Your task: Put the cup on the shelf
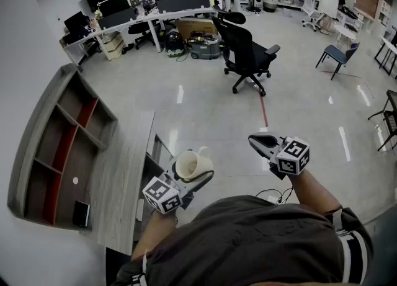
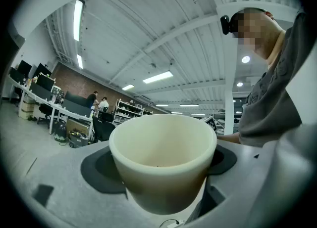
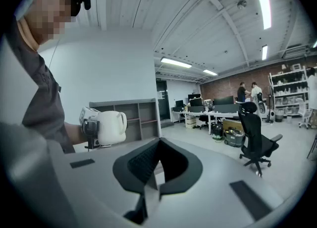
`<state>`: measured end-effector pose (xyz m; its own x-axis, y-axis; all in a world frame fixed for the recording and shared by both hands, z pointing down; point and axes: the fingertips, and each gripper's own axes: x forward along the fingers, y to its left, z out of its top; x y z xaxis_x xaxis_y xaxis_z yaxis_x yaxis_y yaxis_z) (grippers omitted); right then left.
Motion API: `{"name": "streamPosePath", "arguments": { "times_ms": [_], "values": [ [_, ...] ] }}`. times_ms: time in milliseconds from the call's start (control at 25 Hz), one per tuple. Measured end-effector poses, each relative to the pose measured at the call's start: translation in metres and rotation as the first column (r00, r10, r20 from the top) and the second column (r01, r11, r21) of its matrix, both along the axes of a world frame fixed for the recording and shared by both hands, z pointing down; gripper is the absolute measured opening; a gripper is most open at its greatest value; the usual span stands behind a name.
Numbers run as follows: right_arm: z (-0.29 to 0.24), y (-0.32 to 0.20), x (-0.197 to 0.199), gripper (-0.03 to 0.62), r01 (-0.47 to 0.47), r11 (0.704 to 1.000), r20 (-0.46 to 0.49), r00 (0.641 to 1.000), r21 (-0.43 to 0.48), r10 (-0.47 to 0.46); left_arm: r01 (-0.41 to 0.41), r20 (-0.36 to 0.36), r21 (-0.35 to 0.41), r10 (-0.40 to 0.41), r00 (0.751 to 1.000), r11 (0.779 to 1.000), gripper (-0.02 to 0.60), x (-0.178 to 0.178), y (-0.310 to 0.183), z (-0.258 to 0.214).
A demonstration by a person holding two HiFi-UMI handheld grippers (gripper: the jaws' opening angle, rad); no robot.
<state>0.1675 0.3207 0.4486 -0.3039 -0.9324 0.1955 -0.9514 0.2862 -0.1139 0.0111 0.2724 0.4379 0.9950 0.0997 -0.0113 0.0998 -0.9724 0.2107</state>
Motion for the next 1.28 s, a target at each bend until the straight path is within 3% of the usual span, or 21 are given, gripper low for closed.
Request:
{"name": "streamPosePath", "arguments": {
  "times_ms": [480,1040,1280],
  "values": [
    [-0.005,0.000,0.004,-0.011,0.055,0.998,0.024,0.998,0.003,-0.055,0.037,0.007,0.008,-0.037,0.999,0.999,0.422,0.008,0.006,-0.003],
    [-0.022,0.018,0.033,-0.009,0.174,0.983,0.044,0.983,0.060,-0.177,0.169,0.021,0.000,-0.169,0.985,0.986,0.422,0.036,0.041,-0.011],
    [-0.027,-0.013,0.041,-0.009,0.203,0.977,0.047,0.977,0.069,-0.206,0.205,0.034,-0.016,-0.205,0.978,0.979,0.422,0.042,0.013,-0.012]
  ]
}}
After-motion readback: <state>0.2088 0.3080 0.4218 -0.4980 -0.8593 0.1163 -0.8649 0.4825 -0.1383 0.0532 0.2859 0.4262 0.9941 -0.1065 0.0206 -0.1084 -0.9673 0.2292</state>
